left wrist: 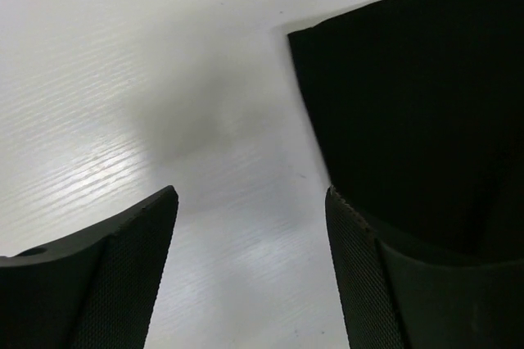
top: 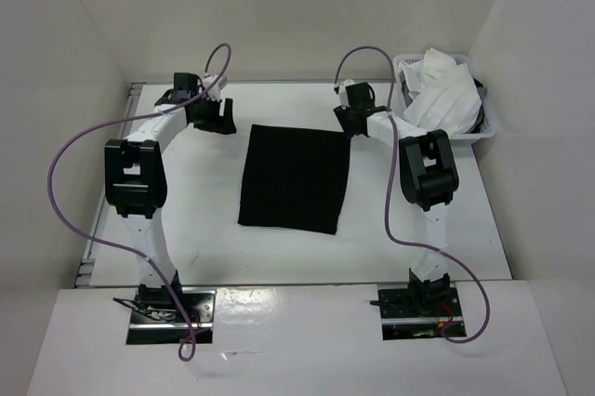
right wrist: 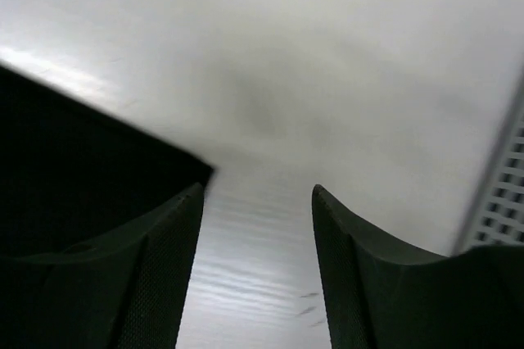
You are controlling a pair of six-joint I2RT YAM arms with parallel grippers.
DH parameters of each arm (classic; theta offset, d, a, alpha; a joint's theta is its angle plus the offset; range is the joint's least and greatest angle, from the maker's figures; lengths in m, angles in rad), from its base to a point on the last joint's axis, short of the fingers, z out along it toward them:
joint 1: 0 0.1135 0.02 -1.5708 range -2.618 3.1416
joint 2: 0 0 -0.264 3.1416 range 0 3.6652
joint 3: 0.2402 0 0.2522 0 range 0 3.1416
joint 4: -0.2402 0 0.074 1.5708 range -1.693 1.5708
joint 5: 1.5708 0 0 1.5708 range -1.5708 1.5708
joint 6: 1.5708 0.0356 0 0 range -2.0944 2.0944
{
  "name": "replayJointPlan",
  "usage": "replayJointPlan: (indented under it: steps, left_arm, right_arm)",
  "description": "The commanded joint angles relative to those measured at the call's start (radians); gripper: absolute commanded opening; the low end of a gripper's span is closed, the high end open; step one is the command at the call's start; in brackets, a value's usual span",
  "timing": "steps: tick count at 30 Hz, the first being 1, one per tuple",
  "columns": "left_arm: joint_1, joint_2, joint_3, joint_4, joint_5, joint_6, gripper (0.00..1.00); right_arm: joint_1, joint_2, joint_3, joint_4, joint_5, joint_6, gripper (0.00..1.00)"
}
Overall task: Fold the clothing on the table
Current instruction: Flatten the skirt out
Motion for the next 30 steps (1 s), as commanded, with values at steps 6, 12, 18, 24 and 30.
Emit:
replayJointPlan:
  steps: [6,12,18,24,30]
  left_arm:
    - [0.022,-0.260,-0.044,-0.070,0.023,-0.031,0.82]
    - [0.004,-0.386,-0.159,-0.148,0.045,-0.031,0.82]
    - [0.085,-0.610,-0.221,-0.248,0.059,-0.086,0.87]
    - [0.236,-0.780,-0.288,-0.331,0.043,-0.082,1.00]
    - [0.290,-0.912,-0.433,-0.294,0.019,-0.053,1.00]
  right_arm:
    - [-0.053,-0.202,-0.025,0.001,0.019,0.067,0.72]
    - [-0.015,-0.360,-0.097,-0.167,-0.147,0.044,0.78]
    - [0.273,-0.529,-0.220,-0.275,-0.161,-0.008,0.97]
    - [0.424,-0.469,-0.192,-0.336,-0.204,0.001,0.98]
    - [0.460,-0.354,-0.203,-0.310,-0.217,0.010,0.98]
